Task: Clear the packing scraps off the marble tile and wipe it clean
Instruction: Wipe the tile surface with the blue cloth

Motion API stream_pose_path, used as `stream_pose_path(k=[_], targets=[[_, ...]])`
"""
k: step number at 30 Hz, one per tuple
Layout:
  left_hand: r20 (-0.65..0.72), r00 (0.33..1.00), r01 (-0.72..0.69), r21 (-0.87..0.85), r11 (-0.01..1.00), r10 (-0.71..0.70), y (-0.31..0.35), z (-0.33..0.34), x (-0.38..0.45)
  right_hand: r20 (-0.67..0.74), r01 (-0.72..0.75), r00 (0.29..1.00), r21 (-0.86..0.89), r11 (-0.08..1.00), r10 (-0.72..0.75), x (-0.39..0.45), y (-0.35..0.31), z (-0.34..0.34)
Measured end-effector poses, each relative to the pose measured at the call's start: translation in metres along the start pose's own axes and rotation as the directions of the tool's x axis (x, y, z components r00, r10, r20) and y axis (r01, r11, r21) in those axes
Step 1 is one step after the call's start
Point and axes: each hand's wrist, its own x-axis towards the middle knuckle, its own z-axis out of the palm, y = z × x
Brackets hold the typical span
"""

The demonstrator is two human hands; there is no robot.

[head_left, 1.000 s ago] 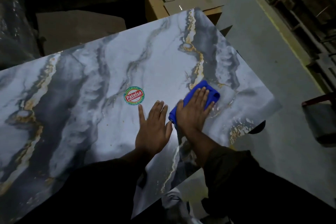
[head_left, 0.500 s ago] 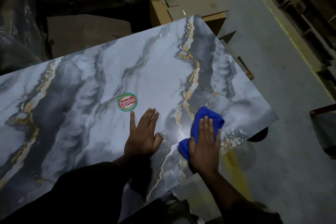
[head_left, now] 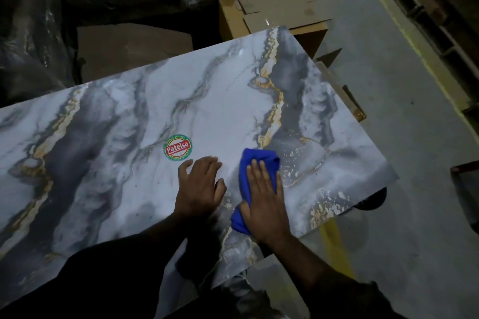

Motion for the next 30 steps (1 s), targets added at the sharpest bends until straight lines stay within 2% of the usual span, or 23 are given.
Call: stream_pose_path(k=[3,5,7,9,12,15,17,18,19,22,26,30], targets=[[0.089,0.993,0.08,-0.012,0.997,-0.079,0.0,0.001,0.026,-0.051,-0.21,0.977,-0.015,0.978,0.209,0.006,0.026,-0.006],[0.126,0.976,0.185,-0.036,0.982,-0.18,-0.003,0.003,0.038,-0.068,-0.322,0.946,-0.055,0.945,0.318,0.035,0.031,-0.01],[0.139,0.954,0.277,-0.073,0.958,-0.265,-0.005,0.007,0.047,-0.071,-0.382,0.923,-0.055,0.922,0.378,0.073,0.028,-0.015],[0.154,0.945,0.299,-0.061,0.952,-0.287,-0.006,0.012,0.054,-0.064,-0.395,0.917,-0.033,0.918,0.393,0.111,0.02,-0.019],[0.137,0.942,0.309,-0.008,0.951,-0.306,-0.008,0.017,0.065,-0.035,-0.307,0.952,-0.062,0.95,0.305,0.151,-0.001,-0.021],[0.074,0.959,0.272,0.035,0.962,-0.274,-0.017,0.019,0.076,-0.011,-0.053,0.999,-0.102,0.993,0.052,0.148,-0.012,-0.018],[0.051,0.971,0.228,0.084,0.97,-0.233,-0.025,0.019,0.088,-0.007,0.14,0.99,-0.028,0.99,-0.14,0.12,-0.002,-0.015],[0.051,0.975,0.212,0.097,0.972,-0.218,-0.03,0.02,0.096,-0.024,0.182,0.983,0.006,0.983,-0.182,0.105,0.007,-0.012],[0.06,0.977,0.2,0.099,0.975,-0.207,-0.036,0.021,0.105,-0.047,0.169,0.985,0.017,0.985,-0.168,0.092,0.017,-0.01],[0.079,0.976,0.194,0.096,0.976,-0.202,-0.057,0.022,0.125,-0.103,-0.074,0.992,-0.028,0.997,0.071,0.084,0.035,-0.008],[0.052,0.973,0.219,0.103,0.97,-0.226,-0.072,0.029,0.13,-0.108,-0.28,0.956,-0.051,0.959,0.274,0.139,0.019,-0.016],[-0.044,0.979,0.2,0.084,0.976,-0.197,-0.076,0.041,0.126,-0.106,-0.332,0.94,-0.048,0.942,0.325,0.205,0.0,-0.019]])
